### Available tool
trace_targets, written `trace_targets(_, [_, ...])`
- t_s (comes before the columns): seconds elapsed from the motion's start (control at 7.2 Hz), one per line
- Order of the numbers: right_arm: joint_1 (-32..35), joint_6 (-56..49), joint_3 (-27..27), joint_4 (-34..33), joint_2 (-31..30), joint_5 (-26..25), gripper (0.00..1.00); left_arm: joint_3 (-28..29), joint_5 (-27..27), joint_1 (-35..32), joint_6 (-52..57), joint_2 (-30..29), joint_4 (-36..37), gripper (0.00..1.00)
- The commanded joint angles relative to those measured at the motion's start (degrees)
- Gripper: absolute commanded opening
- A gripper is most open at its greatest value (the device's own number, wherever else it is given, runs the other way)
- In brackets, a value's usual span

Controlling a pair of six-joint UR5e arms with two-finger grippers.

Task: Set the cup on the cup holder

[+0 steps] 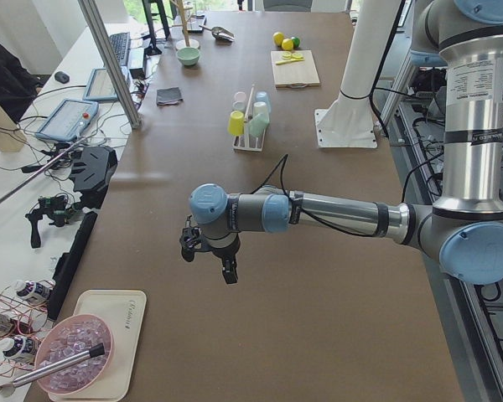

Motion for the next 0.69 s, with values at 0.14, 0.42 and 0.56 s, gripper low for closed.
trace_targets(0.14, [0.0,0.0,0.18,0.0,0.0,0.0,1.0,0.03,-0.22,0.44,-0.09,-0.15,-0.14,0.98])
trace_targets(0.42, [0.0,-0.09,0.26,0.0,0.0,0.09,1.0,1.35,-0.23,0.44,-0.09,-0.51,-0.23,0.98])
trace_targets(0.56, [0.0,-0.17,0.26,0.0,0.0,0.09,1.0,1.26,0.04,0.44,0.0,-0.42,-0.15,0.97])
